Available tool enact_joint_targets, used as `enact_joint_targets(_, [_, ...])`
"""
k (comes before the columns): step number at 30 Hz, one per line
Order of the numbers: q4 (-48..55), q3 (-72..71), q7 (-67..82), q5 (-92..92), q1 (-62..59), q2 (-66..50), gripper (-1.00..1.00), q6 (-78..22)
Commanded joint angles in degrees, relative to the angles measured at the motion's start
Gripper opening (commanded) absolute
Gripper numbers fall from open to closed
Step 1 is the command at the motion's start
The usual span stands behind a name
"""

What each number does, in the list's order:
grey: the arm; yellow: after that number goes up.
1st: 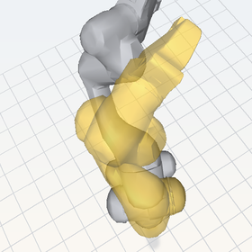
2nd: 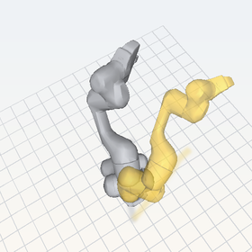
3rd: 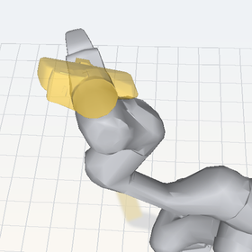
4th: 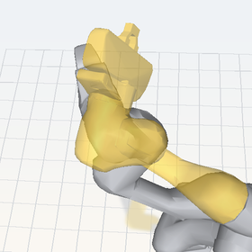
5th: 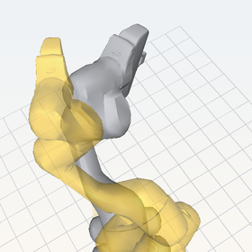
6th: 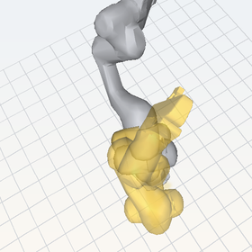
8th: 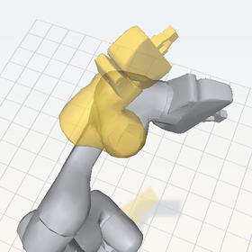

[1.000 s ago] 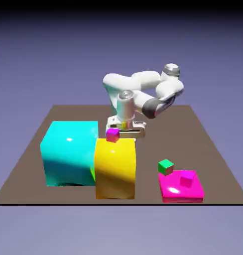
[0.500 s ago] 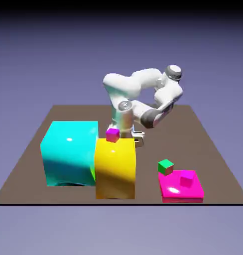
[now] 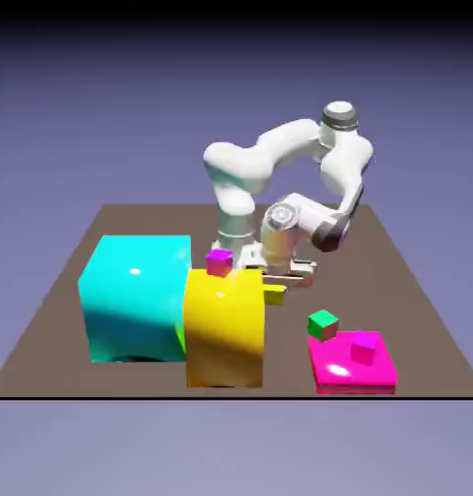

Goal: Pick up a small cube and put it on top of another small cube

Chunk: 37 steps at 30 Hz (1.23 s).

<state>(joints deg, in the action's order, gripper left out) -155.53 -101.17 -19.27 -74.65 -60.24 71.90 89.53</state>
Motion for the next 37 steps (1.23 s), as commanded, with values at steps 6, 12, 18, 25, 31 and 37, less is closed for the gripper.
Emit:
enact_joint_targets(6, [11.1, -5.4, -11.3, 11.0, -9.6, -12.5, -1.00, 6.5])
enact_joint_targets(12, [22.2, -10.9, -22.6, 21.9, -19.1, -24.9, -1.00, 12.9])
enact_joint_targets(18, [32.3, -17.5, -32.7, 33.1, -29.5, -36.5, -1.00, 19.4])
enact_joint_targets(25, [40.6, -28.8, -41.0, 46.6, -44.0, -47.3, -1.00, 27.1])
enact_joint_targets(31, [39.6, -36.7, -39.3, 47.0, -51.2, -45.3, -1.00, 34.6])
enact_joint_targets(37, [41.6, -33.9, -41.9, 51.0, -49.6, -49.5, 1.00, 29.6])
